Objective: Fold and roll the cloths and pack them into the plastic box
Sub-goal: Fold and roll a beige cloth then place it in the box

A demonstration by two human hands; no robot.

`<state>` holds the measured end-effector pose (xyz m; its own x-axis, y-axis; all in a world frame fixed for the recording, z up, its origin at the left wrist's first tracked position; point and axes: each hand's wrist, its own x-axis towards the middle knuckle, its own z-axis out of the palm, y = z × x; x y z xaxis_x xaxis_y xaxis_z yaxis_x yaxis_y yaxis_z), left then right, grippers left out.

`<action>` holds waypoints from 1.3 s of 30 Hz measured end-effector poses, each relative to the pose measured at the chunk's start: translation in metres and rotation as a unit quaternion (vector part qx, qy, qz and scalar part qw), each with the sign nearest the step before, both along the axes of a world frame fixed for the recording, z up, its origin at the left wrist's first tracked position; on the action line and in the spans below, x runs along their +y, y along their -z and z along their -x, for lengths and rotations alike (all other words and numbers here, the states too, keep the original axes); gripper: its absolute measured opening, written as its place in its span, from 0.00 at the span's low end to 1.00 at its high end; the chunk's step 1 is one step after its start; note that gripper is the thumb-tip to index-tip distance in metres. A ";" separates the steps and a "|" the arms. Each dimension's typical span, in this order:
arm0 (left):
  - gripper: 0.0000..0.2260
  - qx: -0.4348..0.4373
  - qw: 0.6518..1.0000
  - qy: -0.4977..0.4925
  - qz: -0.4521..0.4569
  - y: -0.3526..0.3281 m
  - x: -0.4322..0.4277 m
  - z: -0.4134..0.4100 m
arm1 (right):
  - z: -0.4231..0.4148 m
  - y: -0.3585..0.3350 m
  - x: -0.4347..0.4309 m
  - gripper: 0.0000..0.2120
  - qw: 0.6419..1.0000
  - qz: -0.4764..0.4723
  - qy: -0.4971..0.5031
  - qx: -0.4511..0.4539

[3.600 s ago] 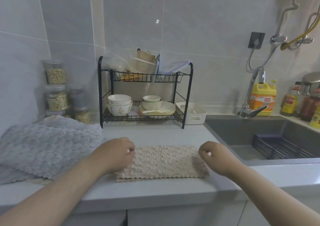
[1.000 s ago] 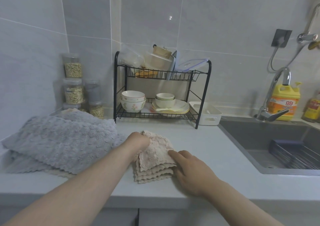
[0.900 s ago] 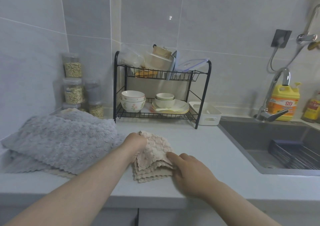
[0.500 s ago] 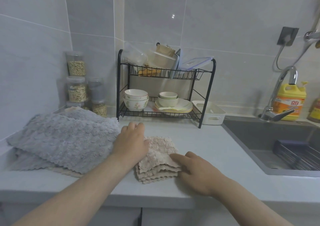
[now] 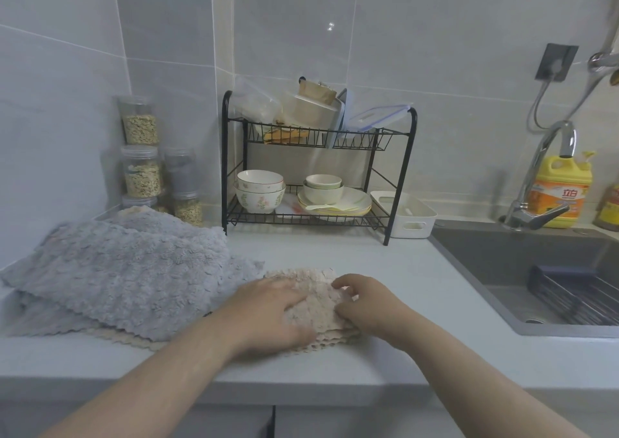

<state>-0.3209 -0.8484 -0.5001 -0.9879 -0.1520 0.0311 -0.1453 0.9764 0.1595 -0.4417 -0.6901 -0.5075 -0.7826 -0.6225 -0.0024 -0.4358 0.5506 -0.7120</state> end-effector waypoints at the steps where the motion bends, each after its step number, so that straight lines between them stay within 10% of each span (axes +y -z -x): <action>1: 0.27 0.048 0.999 -0.002 0.004 -0.002 -0.001 0.001 | 0.001 -0.001 0.001 0.18 0.998 -0.011 -0.013 0.057; 4: 0.23 0.103 0.994 0.012 0.026 -0.003 -0.006 0.008 | 0.006 -0.003 0.000 0.22 0.972 -0.046 -0.091 0.210; 8: 0.35 -0.037 0.999 0.002 0.025 0.010 -0.014 0.011 | 0.014 0.003 -0.005 0.27 0.958 -0.150 -0.170 0.178; 22: 0.40 -0.119 0.992 0.012 0.035 0.015 -0.026 0.020 | 0.021 0.022 -0.006 0.35 0.938 -0.250 -0.162 0.178; 26: 0.37 -0.039 0.999 0.010 0.004 0.006 -0.017 0.015 | 0.012 0.008 -0.007 0.23 0.996 -0.033 0.023 0.079; 28: 0.27 0.062 0.998 0.020 -0.007 0.002 -0.011 0.014 | 0.009 0.000 -0.010 0.22 0.979 -0.114 0.099 0.134; 34: 0.13 0.042 0.998 0.031 0.035 0.003 0.003 0.018 | 0.007 -0.008 -0.015 0.07 0.963 -0.224 0.009 0.152; 39: 0.15 0.128 0.991 0.024 0.002 -0.011 -0.005 0.044 | 0.034 -0.013 -0.011 0.14 0.957 -0.187 -0.103 0.197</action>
